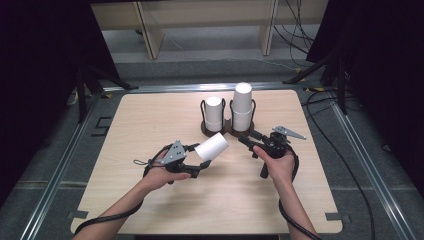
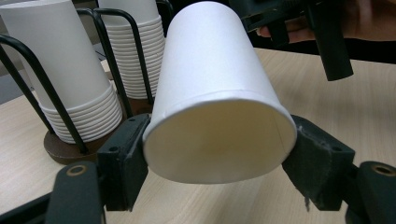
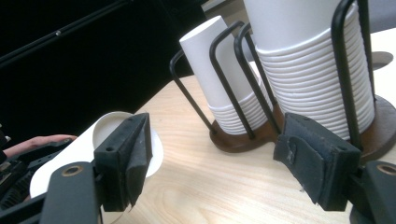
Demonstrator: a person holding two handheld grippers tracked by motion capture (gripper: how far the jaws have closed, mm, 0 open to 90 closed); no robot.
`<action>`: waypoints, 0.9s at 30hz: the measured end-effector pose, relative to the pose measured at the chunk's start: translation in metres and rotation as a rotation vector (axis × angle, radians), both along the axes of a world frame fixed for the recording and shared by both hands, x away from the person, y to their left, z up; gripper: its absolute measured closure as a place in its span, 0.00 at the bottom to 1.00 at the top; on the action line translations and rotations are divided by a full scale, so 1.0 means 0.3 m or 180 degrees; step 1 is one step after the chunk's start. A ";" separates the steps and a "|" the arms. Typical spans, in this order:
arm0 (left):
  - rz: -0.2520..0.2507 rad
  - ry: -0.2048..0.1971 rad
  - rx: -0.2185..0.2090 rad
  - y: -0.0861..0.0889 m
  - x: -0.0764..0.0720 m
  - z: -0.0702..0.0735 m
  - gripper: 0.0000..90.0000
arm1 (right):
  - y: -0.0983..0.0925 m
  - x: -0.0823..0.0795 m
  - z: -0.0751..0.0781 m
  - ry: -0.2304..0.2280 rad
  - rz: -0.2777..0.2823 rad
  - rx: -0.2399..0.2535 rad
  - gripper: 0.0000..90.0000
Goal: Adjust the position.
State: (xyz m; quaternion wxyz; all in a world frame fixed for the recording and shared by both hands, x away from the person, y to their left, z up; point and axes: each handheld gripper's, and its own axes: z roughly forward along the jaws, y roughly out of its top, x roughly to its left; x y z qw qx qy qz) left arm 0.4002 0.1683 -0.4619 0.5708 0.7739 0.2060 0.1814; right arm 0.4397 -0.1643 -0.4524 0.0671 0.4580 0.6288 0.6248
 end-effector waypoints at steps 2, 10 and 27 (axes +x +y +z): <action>-0.0011 0.0004 0.0004 0.000 0.000 0.000 0.30 | -0.003 -0.002 0.000 -0.0012 0.0009 0.0012 0.29; -0.0074 0.0009 0.0015 0.001 -0.003 0.001 0.30 | -0.014 -0.012 -0.008 0.0027 0.0022 -0.0138 0.29; -0.0134 -0.0002 0.0058 0.003 0.005 0.010 0.30 | -0.006 -0.027 -0.024 -0.0018 0.0194 -0.0261 0.29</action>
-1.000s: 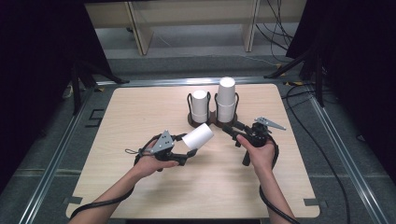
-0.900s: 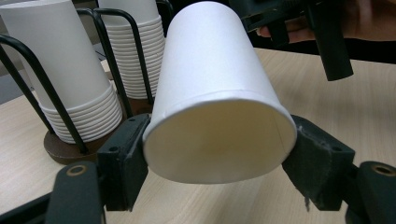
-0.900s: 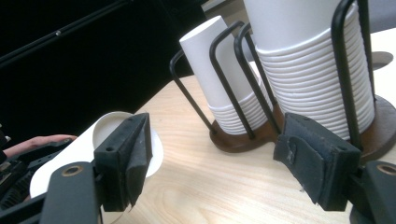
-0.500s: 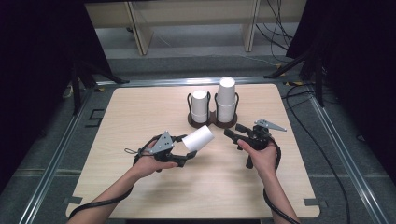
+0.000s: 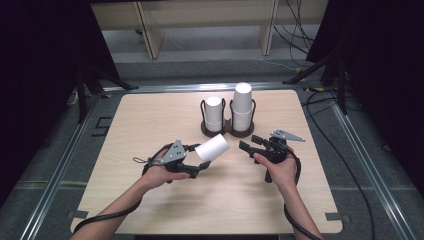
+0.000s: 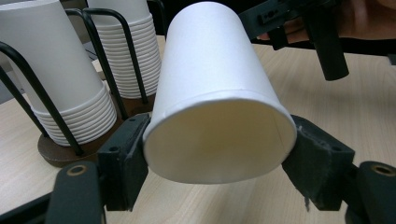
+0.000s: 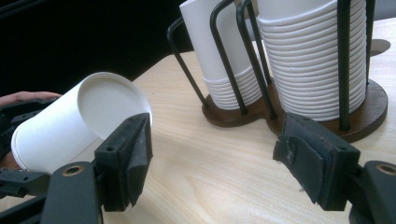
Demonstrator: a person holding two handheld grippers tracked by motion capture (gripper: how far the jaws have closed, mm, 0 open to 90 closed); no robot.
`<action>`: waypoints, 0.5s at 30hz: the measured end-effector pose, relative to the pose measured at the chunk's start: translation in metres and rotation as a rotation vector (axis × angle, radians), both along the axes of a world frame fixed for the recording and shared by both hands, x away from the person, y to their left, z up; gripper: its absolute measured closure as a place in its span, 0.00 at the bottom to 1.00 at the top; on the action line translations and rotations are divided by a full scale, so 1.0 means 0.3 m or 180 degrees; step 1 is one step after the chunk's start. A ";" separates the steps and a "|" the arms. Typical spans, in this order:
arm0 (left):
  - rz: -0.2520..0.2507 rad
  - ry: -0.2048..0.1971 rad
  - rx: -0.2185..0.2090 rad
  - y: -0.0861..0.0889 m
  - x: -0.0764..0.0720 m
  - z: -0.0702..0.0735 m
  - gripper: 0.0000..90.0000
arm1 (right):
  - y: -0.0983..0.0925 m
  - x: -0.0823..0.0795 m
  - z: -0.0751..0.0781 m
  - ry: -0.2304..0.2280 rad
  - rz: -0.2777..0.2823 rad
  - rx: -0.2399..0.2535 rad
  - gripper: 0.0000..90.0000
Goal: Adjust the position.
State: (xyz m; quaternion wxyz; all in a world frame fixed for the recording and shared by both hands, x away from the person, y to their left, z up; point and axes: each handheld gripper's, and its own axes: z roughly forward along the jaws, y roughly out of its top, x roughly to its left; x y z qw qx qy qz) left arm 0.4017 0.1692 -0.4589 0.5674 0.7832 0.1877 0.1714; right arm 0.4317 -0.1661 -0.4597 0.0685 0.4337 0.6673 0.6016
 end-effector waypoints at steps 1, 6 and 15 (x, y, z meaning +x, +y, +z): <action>-0.0005 0.0004 0.0050 0.003 -0.002 0.003 0.30 | 0.000 -0.001 0.000 -0.0008 0.0005 -0.0004 0.29; -0.0023 0.0004 0.0056 0.005 -0.002 0.005 0.30 | 0.001 -0.010 -0.002 0.0044 0.0042 -0.0072 0.29; -0.0043 0.0019 0.0129 0.009 -0.002 0.010 0.31 | -0.016 -0.005 -0.007 -0.0119 0.0113 -0.0176 0.28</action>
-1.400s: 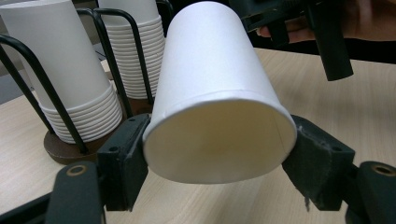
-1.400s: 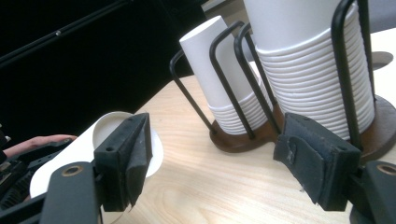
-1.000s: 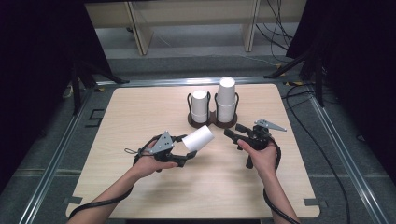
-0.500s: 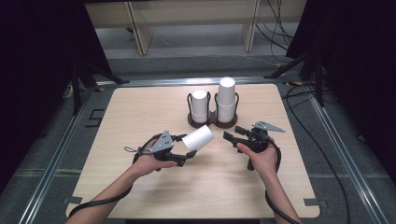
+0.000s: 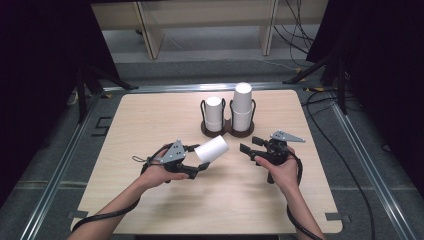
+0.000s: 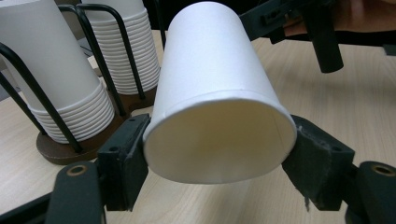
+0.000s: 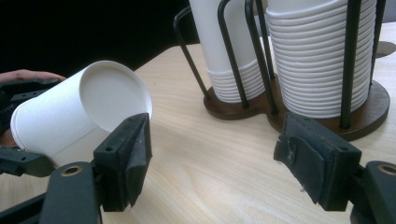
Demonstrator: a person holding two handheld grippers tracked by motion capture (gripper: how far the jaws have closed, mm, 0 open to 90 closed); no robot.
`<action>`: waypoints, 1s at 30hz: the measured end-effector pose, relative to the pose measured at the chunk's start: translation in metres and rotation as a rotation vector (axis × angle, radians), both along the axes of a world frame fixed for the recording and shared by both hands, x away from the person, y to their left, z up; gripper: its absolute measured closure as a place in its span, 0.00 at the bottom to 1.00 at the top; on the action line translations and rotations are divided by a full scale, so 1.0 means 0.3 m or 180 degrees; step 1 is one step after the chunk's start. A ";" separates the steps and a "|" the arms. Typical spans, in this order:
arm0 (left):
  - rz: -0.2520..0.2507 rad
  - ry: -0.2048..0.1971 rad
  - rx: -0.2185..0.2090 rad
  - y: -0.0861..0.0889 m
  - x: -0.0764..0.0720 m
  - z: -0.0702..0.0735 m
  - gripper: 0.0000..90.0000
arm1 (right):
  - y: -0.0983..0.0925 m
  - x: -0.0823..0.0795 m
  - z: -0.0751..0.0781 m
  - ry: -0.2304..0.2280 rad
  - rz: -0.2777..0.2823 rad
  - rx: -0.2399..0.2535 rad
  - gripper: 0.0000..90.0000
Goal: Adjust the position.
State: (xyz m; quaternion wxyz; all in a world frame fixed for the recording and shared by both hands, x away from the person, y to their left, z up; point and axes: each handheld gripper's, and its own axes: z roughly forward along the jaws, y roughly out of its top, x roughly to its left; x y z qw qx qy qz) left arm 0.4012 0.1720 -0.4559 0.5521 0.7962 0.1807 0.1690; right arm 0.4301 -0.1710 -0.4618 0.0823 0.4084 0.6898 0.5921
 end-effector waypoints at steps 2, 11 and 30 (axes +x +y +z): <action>-0.0006 0.0005 -0.0001 0.001 -0.001 0.000 0.30 | -0.005 0.000 0.002 0.0014 -0.0007 -0.0049 0.28; -0.0067 -0.0012 0.0052 0.010 0.002 0.007 0.31 | -0.010 -0.009 0.009 0.0039 0.0189 -0.0177 0.27; -0.0191 -0.0001 0.0209 0.020 -0.010 0.008 0.31 | -0.013 -0.028 -0.003 -0.0127 0.0481 -0.0373 0.27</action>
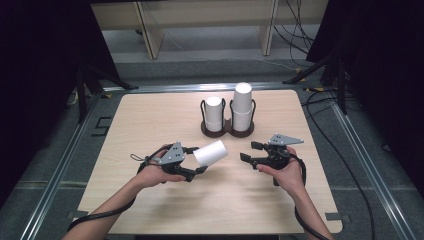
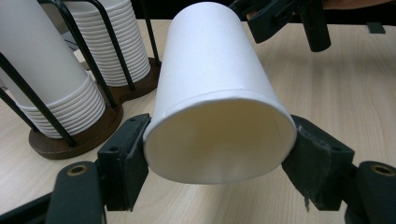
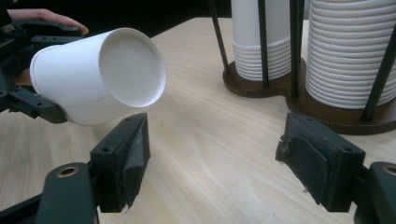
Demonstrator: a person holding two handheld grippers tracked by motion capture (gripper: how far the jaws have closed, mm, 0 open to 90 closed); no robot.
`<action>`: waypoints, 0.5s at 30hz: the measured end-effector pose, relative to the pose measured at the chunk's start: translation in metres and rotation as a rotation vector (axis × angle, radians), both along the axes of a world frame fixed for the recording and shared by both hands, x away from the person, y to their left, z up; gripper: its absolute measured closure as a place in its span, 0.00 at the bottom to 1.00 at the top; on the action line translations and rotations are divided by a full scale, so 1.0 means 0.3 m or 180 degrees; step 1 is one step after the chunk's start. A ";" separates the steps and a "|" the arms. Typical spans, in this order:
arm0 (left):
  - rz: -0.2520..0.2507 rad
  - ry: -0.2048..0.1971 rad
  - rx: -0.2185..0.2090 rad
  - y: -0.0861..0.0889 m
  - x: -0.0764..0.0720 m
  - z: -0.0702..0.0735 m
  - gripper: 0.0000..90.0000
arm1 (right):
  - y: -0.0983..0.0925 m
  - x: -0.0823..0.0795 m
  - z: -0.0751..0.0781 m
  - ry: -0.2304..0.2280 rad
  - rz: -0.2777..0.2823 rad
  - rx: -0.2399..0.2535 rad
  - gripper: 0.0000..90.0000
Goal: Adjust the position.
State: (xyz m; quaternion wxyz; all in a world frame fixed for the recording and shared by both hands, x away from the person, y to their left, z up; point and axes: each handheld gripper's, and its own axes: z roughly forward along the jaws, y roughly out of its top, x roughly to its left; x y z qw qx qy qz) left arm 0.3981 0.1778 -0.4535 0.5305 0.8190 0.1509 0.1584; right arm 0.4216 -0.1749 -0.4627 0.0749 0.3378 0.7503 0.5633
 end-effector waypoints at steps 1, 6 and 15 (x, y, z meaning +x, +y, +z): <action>-0.0016 0.0004 0.0017 0.002 0.000 0.000 0.31 | -0.001 0.005 -0.001 -0.0051 0.0012 -0.0053 0.27; -0.0058 0.0007 0.0084 0.011 0.003 0.008 0.31 | 0.003 -0.001 0.000 -0.0044 0.0138 -0.0089 0.27; -0.0128 0.0017 0.0205 0.018 0.008 0.023 0.31 | 0.008 -0.014 0.002 -0.0046 0.0289 -0.0150 0.28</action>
